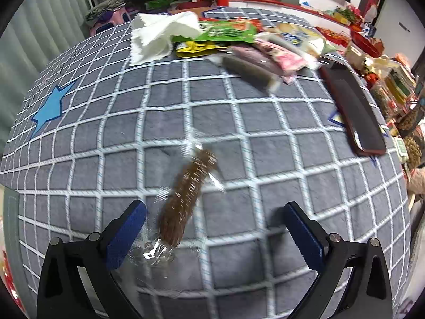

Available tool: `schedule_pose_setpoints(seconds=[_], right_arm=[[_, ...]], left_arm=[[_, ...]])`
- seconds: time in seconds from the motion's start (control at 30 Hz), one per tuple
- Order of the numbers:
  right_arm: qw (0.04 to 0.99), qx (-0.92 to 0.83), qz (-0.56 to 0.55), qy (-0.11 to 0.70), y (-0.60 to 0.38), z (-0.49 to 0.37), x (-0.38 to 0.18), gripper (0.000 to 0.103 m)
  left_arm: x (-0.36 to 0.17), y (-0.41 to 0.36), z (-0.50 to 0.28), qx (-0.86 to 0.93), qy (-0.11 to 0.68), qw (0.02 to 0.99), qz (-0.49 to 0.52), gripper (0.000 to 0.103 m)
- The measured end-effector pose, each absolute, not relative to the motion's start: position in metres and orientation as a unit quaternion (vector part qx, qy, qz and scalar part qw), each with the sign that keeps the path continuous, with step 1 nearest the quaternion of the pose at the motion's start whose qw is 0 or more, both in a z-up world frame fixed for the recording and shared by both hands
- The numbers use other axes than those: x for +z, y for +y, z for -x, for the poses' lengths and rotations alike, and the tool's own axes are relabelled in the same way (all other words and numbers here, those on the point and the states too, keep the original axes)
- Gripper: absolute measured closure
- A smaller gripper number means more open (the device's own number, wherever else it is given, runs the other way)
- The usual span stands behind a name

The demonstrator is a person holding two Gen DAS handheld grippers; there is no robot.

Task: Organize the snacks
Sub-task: 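Move both tools back over the clear-wrapped candy and jerky stick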

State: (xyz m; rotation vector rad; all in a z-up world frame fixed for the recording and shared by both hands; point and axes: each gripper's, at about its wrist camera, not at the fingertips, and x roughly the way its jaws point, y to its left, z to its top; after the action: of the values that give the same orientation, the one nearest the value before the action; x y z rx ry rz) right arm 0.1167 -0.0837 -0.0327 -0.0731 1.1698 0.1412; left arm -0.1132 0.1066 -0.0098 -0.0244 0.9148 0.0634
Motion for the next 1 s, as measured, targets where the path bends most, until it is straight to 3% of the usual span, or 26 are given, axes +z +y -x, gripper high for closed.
schedule_pose_setpoints(seconds=[0.03, 0.17, 0.2, 0.5, 0.53, 0.57, 0.6, 0.63, 0.83, 1.0], right_arm=[[0.836, 0.070, 0.038, 0.543, -0.086, -0.110, -0.030, 0.006], [0.846, 0.099, 0.053, 0.522, -0.089, -0.089, -0.022, 0.050], [0.845, 0.107, 0.057, 0.520, -0.091, -0.082, -0.020, 0.055], [0.843, 0.141, 0.071, 0.514, -0.137, 0.002, -0.026, 0.056], [0.844, 0.144, 0.069, 0.511, -0.143, 0.010, -0.026, 0.056], [0.846, 0.148, 0.067, 0.508, -0.150, 0.018, -0.027, 0.047], [0.846, 0.150, 0.063, 0.508, -0.159, 0.027, -0.029, 0.016], [0.846, 0.147, 0.057, 0.510, -0.166, 0.029, -0.032, 0.001], [0.868, 0.113, 0.016, 0.484, -0.197, 0.028, -0.031, 0.000], [0.876, 0.101, 0.036, 0.469, -0.194, 0.027, -0.035, 0.000]], left_arm=[[-0.010, 0.106, 0.113, 0.031, 0.442, 0.897, 0.012, 0.001], [-0.010, 0.106, 0.113, 0.031, 0.441, 0.897, 0.012, 0.001], [-0.010, 0.107, 0.113, 0.031, 0.441, 0.897, 0.012, 0.001], [-0.010, 0.107, 0.114, 0.031, 0.441, 0.897, 0.012, 0.001], [-0.010, 0.107, 0.114, 0.031, 0.441, 0.897, 0.011, 0.001], [-0.010, 0.107, 0.114, 0.031, 0.441, 0.897, 0.012, 0.001], [-0.010, 0.107, 0.114, 0.030, 0.441, 0.897, 0.012, 0.001], [-0.010, 0.107, 0.114, 0.030, 0.441, 0.897, 0.012, 0.001], [0.002, 0.095, 0.116, -0.008, 0.464, 0.885, -0.020, 0.000], [0.044, 0.064, 0.107, -0.028, 0.394, 0.910, -0.123, 0.000]])
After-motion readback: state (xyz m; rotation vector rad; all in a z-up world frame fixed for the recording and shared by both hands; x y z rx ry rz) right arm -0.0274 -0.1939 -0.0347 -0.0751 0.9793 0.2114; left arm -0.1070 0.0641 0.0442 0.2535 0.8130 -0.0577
